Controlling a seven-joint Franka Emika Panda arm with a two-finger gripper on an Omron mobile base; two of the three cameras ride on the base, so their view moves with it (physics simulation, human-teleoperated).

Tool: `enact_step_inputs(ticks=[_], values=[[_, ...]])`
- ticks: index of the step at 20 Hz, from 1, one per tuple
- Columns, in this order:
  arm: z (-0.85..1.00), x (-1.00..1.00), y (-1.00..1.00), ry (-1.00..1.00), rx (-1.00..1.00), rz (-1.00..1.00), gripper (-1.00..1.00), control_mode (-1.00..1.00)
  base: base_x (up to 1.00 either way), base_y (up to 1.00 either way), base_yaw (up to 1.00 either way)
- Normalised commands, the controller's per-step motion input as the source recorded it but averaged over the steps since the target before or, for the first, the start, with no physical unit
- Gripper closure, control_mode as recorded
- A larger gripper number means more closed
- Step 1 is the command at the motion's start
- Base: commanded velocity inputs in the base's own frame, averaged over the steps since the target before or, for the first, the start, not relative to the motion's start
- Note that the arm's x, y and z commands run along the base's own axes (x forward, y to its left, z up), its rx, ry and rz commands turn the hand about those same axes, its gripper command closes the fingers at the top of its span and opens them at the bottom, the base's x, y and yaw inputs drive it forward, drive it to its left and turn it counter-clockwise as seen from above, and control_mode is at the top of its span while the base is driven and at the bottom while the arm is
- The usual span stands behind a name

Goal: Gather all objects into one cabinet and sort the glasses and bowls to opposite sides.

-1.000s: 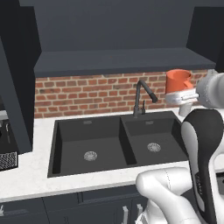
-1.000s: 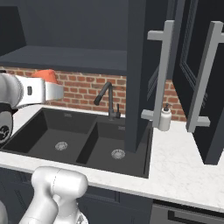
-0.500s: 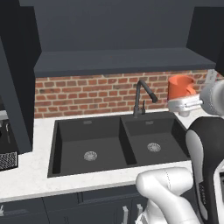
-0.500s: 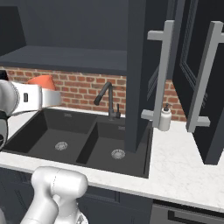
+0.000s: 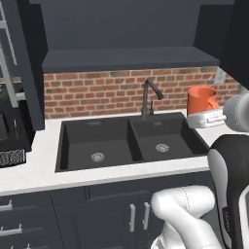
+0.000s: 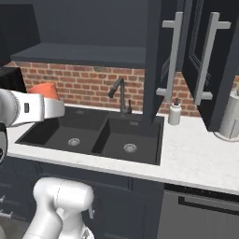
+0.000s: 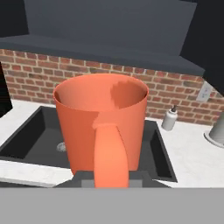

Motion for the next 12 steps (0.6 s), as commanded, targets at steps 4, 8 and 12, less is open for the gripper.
enact_step_inputs(ticks=[4,8,12], values=[[0.0,0.0,0.0,0.0,0.0,0.0,1.0,1.0,-0.98,-0.02,-0.08],[0.0,0.0,0.0,0.0,0.0,0.0,1.0,1.0,-0.63,0.0,-0.09],[0.0,0.0,0.0,0.0,0.0,0.0,1.0,1.0,-0.42,-0.13,-0.13]])
